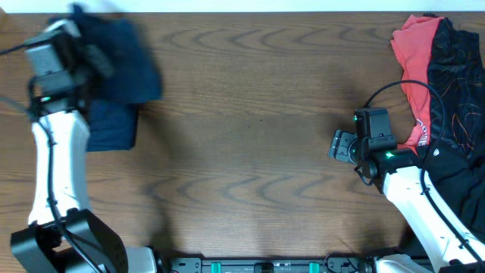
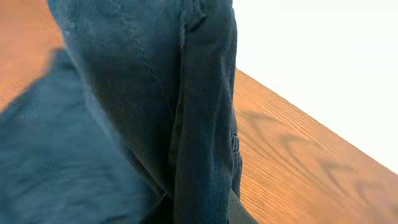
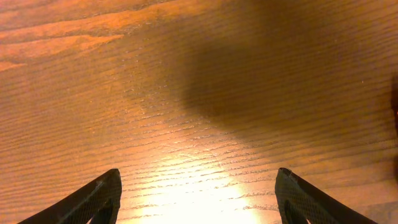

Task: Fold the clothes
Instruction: 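Place the jeans on the navy stack and release the left gripper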

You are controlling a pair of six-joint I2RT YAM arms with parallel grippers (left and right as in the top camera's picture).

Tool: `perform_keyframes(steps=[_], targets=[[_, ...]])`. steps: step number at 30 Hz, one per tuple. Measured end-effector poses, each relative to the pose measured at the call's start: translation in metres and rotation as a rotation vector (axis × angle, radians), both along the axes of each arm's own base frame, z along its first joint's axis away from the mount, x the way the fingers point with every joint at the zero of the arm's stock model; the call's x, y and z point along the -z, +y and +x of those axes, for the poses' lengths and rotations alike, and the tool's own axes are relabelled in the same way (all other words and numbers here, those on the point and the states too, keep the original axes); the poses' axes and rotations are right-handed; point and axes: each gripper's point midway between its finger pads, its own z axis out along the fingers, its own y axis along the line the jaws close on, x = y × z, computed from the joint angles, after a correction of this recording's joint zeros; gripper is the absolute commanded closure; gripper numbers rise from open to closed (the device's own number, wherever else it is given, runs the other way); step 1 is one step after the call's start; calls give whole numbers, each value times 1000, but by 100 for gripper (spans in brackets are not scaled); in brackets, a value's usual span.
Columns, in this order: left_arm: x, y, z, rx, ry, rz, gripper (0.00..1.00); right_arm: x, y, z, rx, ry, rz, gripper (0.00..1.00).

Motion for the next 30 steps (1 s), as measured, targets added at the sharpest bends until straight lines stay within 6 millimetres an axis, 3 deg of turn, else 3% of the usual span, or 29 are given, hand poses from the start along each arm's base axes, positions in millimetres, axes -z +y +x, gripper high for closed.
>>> perform_keyframes(steps=[5,11,15,16,17,18,26,30], targets=[[27,45,-14,-137,62,-66,89,1,0,-1,0,7,-1,23],[77,74,-29,-220,182,-136,89,2,-1,-3,0,15,-3,23],[94,90,-41,-266,230,-165,89,2,-1,-4,0,18,-4,23],[95,94,-45,-277,234,-169,71,2,-1,-4,0,17,-3,23],[96,96,-46,-281,235,-171,33,2,-1,-4,0,17,-3,23],[96,99,-48,-288,235,-172,2,2,-1,-4,0,17,-3,23],[103,105,-62,-349,271,-226,2,2,-1,-4,1,17,-3,20],[104,102,-62,-367,268,-256,2,2,-1,-4,0,17,-3,3]])
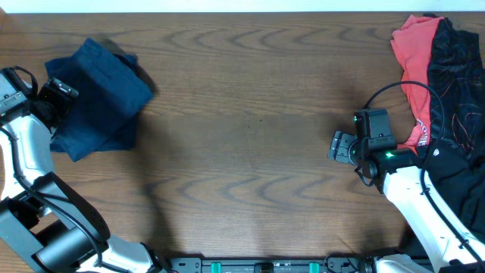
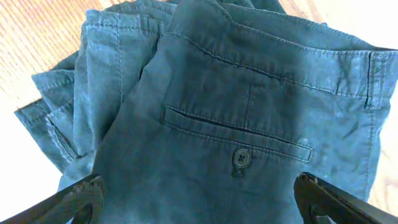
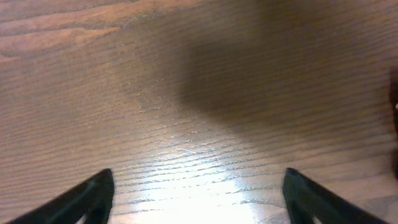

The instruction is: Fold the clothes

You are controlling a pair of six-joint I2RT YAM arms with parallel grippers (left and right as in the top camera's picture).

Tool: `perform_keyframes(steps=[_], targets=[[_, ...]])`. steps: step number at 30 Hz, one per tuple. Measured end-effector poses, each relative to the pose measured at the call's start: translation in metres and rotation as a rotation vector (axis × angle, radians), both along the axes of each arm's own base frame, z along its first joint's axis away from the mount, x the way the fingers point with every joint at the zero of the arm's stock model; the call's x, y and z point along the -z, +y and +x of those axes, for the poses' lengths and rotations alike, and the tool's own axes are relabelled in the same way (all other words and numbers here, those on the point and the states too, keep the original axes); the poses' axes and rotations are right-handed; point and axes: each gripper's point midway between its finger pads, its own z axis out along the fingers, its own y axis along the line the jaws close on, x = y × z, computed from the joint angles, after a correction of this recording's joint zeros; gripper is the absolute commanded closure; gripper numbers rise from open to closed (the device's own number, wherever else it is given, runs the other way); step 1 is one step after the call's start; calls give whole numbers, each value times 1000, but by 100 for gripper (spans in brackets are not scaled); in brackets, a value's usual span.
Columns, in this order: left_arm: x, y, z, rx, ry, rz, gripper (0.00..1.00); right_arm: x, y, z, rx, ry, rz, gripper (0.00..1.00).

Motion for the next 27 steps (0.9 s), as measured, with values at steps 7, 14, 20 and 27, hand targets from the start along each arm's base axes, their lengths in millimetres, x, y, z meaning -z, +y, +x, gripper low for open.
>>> perform_keyframes(steps=[7,14,20,27], targets=[[-5,-27,18,96,-44,-30,2,-9,2,15,1,-70,9,1],[-7,-127,48,438,-33,2,2,-27,7,40,-6,-197,28,1],[11,-228,30,746,104,-4,2,-31,9,45,-79,-224,-5,1],[33,-273,-41,880,400,-70,2,-36,5,21,-85,-171,-13,1]])
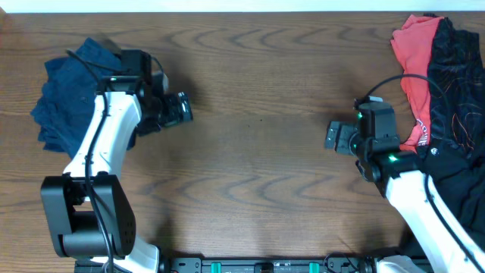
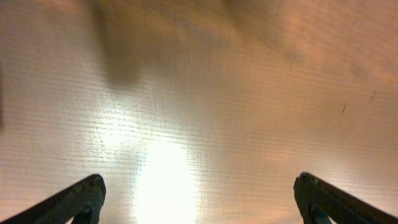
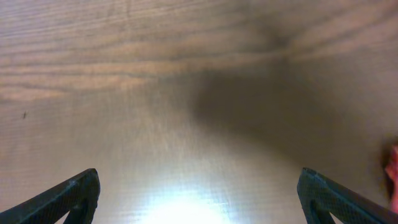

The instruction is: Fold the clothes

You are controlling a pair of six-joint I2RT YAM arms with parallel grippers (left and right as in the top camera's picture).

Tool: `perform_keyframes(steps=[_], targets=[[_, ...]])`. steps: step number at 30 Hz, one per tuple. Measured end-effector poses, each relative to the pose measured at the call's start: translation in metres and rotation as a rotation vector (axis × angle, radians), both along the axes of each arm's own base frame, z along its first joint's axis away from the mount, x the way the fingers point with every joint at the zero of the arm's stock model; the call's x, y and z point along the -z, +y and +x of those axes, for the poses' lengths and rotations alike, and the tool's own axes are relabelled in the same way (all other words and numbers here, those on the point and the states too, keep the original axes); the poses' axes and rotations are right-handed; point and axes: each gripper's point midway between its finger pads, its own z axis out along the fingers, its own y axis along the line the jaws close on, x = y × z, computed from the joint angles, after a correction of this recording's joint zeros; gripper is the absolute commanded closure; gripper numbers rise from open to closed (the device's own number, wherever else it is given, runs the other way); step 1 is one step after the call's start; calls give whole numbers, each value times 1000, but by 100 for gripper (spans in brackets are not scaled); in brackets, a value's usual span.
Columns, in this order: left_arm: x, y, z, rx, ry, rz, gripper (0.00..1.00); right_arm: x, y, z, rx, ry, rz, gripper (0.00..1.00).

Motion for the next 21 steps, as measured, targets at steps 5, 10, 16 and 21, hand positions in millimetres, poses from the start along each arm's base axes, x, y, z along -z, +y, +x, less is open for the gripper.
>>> perform_keyframes(steps=[5,10,16,21], targets=[[-12,-7,-27,36,57,21,2,-38,-6,-25,38,-74,35,4],[-53,-8,-35,55,-86,58,2,-79,-16,-52,67,-193,49,4],[-118,-13,-64,80,-481,118,2,-129,-35,-85,129,-405,45,3],[-156,-4,-97,24,-806,115,2,-146,-46,-96,159,-487,11,1]])
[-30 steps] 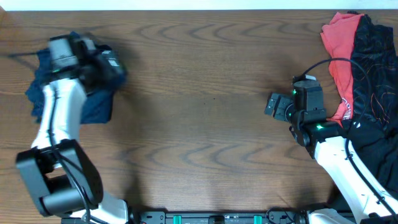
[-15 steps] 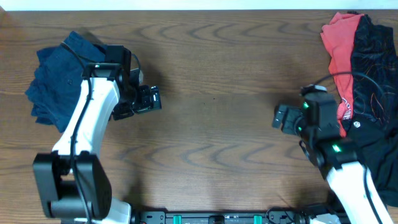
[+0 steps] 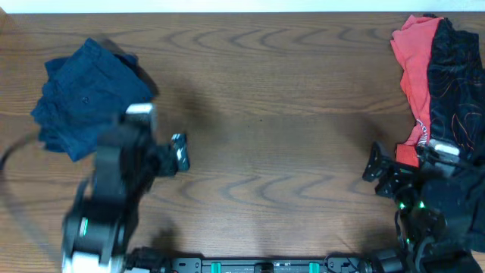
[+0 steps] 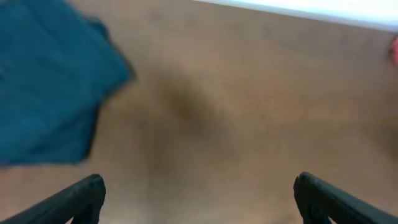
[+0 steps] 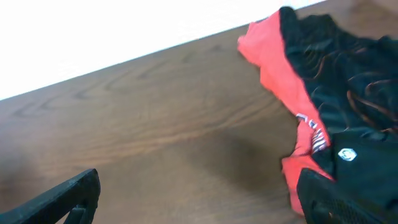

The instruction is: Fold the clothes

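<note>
Folded navy shorts [image 3: 87, 95] lie at the table's far left; their blurred edge [image 4: 43, 81] fills the upper left of the left wrist view. A heap of red and black clothes [image 3: 436, 76] sits at the far right and also shows at the right in the right wrist view [image 5: 323, 93]. My left gripper [image 3: 179, 155] hangs open over bare wood, right of and nearer than the shorts, with nothing between its fingertips [image 4: 81, 196]. My right gripper [image 3: 379, 173] is open beside the heap's near end, holding nothing [image 5: 199, 202].
The brown wooden table [image 3: 258, 114] stretches between the shorts and the heap. Its far edge meets a white wall [image 5: 124, 31]. Both arm bases stand at the front edge.
Both arms have drawn back toward the front edge. The left gripper is farther from the shorts, the right one is lower and more to the right. Both stay open.
My left gripper first held the navy shorts lifted at the far left. Then it was open with the shorts lying folded below it. Later it stood over bare wood right of them. The right gripper stayed open throughout, and now both arms are pulled back.
</note>
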You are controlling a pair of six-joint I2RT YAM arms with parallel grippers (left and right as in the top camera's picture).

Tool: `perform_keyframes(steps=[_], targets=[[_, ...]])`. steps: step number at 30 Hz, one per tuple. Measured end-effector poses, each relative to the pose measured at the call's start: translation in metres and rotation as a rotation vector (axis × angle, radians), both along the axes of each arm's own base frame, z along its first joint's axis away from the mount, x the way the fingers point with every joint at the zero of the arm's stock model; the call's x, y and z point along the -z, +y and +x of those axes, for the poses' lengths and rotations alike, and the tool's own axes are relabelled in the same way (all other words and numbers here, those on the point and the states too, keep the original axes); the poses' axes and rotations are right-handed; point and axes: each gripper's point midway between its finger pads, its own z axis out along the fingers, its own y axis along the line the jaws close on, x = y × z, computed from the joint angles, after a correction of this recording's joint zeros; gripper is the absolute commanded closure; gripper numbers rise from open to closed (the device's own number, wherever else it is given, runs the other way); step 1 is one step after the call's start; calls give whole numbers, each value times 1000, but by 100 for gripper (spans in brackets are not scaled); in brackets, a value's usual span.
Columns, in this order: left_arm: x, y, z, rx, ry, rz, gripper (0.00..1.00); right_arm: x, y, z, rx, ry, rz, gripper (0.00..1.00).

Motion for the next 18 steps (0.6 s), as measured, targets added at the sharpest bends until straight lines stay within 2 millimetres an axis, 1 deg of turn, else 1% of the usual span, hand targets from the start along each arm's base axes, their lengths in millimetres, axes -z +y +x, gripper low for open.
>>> perform_keyframes(steps=[3,9,13,18], targets=[[-13,5,-14,-12,-124,-16,2,3,-2,-1,8,15,-14,1],[-31,11,-31,-26,-233,-29,2,13,-4,-6,9,61,-34,1],[-32,11,-32,-28,-240,-29,2,22,-5,-12,8,107,-44,1],[-25,12,-35,-28,-209,-23,2,36,-7,-20,6,172,-58,1]])
